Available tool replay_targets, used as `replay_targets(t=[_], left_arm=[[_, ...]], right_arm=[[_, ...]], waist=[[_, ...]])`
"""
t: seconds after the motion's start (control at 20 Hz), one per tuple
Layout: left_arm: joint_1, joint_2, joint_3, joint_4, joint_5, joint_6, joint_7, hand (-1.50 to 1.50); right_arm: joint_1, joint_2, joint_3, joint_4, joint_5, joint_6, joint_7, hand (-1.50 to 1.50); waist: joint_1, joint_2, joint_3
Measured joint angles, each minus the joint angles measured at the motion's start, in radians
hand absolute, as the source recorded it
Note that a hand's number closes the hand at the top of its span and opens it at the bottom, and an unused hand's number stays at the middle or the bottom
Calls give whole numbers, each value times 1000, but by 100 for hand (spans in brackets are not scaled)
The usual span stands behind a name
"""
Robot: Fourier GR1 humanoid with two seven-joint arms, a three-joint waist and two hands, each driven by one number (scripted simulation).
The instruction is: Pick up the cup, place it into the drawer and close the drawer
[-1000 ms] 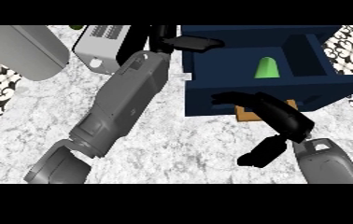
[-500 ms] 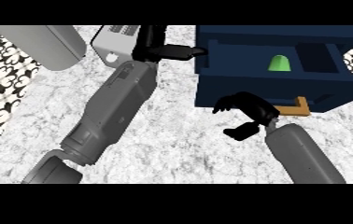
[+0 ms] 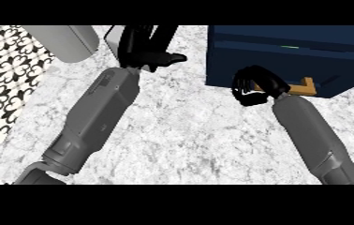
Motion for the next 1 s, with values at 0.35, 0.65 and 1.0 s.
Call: replay_targets(t=[0.35, 0.65, 1.0], left_arm=[[57, 46, -9, -61, 4, -57, 26, -150], [82, 68, -16, -92, 7, -89, 43, -150], [114, 80, -23, -117, 12, -129, 49, -150]], right_arm=[[-86, -13, -87, 127, -58, 15, -58, 150], [-82, -30, -119, 132, -111, 87, -71, 150], [-67, -55, -138, 108, -162, 173, -74, 150]], waist=[[27, 6, 6], [45, 8, 9], [62, 15, 13]])
